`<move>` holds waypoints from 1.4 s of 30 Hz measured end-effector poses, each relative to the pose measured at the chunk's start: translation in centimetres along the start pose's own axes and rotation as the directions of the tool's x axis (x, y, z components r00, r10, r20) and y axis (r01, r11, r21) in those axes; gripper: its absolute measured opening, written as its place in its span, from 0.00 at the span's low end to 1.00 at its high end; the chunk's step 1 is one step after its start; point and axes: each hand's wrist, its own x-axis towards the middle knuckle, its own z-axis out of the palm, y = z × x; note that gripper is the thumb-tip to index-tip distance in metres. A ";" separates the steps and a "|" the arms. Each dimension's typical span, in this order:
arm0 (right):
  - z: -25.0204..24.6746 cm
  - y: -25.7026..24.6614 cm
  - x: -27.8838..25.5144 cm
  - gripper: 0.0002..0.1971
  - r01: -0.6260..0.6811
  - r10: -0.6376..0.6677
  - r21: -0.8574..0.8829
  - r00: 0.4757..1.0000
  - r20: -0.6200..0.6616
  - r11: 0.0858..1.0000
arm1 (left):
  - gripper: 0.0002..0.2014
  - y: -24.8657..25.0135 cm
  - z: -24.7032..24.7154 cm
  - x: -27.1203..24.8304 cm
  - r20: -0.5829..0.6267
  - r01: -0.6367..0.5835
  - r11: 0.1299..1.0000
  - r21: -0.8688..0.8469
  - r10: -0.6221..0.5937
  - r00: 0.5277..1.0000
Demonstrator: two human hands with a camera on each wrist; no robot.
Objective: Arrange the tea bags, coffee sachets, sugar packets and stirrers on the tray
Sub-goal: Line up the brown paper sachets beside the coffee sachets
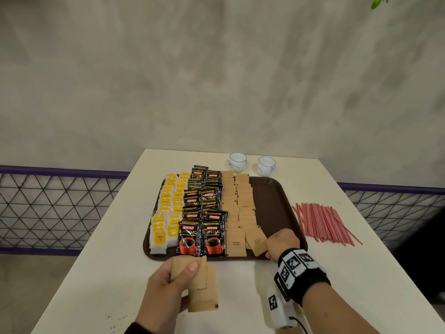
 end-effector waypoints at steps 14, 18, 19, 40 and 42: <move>-0.4 0.0 0.4 0.06 0.127 -0.119 -0.208 0.992 0.049 0.970 | 0.05 -0.1 -0.1 0.1 0.000 -0.011 1.000 -0.009 0.011 1.000; 0.0 -0.1 -0.1 0.15 0.231 -0.219 -0.393 0.973 0.077 0.890 | 0.06 -0.2 -0.1 0.1 0.002 -0.010 1.000 -0.008 0.010 1.000; 0.1 -0.1 -0.1 0.16 0.240 -0.221 -0.420 0.971 0.095 0.875 | 0.06 -0.2 -0.1 0.2 0.001 -0.008 1.000 -0.010 0.008 1.000; -0.3 2.4 -12.3 0.11 0.263 -0.515 0.486 0.689 0.510 0.834 | 0.06 0.0 2.8 -0.1 0.099 -0.058 0.992 -0.109 0.069 0.993; -0.3 2.6 -12.0 0.09 0.265 -0.509 0.483 0.707 0.492 0.834 | 0.05 -0.1 2.9 -0.1 0.094 -0.063 0.993 -0.098 0.073 0.993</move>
